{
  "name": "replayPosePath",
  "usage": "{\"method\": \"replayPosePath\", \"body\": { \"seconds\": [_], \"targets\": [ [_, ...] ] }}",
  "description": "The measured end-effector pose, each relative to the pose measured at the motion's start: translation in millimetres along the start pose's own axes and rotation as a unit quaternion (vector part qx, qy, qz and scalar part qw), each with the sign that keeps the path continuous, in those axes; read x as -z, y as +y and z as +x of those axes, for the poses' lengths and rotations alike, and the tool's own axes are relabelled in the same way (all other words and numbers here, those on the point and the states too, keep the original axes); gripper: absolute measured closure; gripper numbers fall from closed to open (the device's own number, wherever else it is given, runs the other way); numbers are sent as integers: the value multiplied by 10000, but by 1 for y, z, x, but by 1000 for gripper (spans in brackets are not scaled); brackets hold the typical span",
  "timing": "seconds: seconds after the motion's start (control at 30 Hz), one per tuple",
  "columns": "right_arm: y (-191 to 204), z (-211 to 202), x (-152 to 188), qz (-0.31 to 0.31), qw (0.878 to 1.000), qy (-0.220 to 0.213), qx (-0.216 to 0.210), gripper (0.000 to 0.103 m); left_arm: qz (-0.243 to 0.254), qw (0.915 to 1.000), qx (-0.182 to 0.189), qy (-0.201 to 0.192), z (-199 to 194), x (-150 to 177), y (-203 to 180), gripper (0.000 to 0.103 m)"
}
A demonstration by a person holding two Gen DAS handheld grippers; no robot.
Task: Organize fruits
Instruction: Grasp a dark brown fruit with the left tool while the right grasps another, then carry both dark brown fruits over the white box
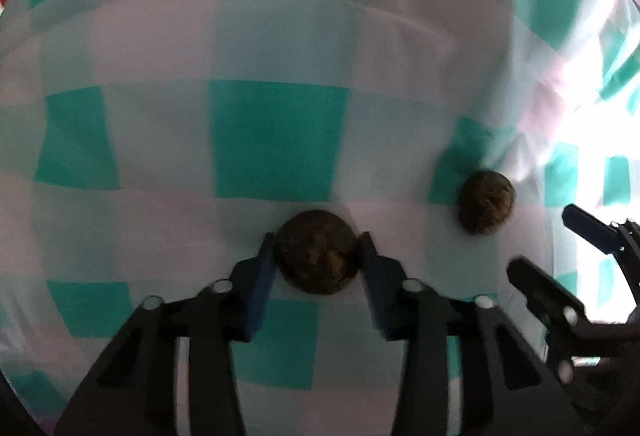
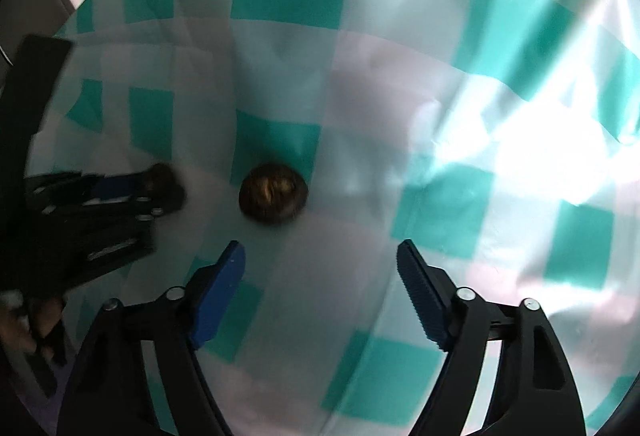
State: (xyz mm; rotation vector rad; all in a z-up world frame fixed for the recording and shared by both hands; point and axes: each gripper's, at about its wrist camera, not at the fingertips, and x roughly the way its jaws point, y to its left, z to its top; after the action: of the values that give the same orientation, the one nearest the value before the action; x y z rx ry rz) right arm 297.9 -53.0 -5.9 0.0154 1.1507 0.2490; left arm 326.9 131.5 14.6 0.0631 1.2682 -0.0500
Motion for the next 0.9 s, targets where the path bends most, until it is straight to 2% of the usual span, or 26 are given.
{"method": "replayPosePath", "body": {
  "seconds": [0.07, 0.1, 0.27, 0.37, 0.6, 0.67, 0.77, 0.9],
  "targets": [
    [8, 9, -9, -32, 10000, 10, 9, 36, -207, 9997, 147, -12, -1, 0, 9, 63],
    [14, 15, -14, -93, 9999, 8, 64, 38, -285, 9996, 71, -21, -2, 0, 14, 63],
    [36, 29, -24, -370, 9983, -28, 455, 38, -643, 9977, 234, -19, -1, 0, 30, 63],
    [47, 26, -23, -629, 9961, -93, 614, 61, -483, 9988, 81, -49, -2, 2, 27, 63],
    [25, -12, -9, -199, 9987, -216, 418, 61, -657, 9975, 240, 6, -6, 4, 24, 63],
    [19, -29, 1, -211, 9985, -252, 437, 61, -668, 9972, 331, -39, -16, 11, 18, 63],
    [4, -55, 24, -73, 9986, -286, 428, 61, -424, 9980, 391, -244, -43, 17, -8, 63],
    [-19, -98, 68, 221, 9982, -394, 388, 61, -31, 9972, 516, -532, -92, 48, -59, 63]
  ]
}}
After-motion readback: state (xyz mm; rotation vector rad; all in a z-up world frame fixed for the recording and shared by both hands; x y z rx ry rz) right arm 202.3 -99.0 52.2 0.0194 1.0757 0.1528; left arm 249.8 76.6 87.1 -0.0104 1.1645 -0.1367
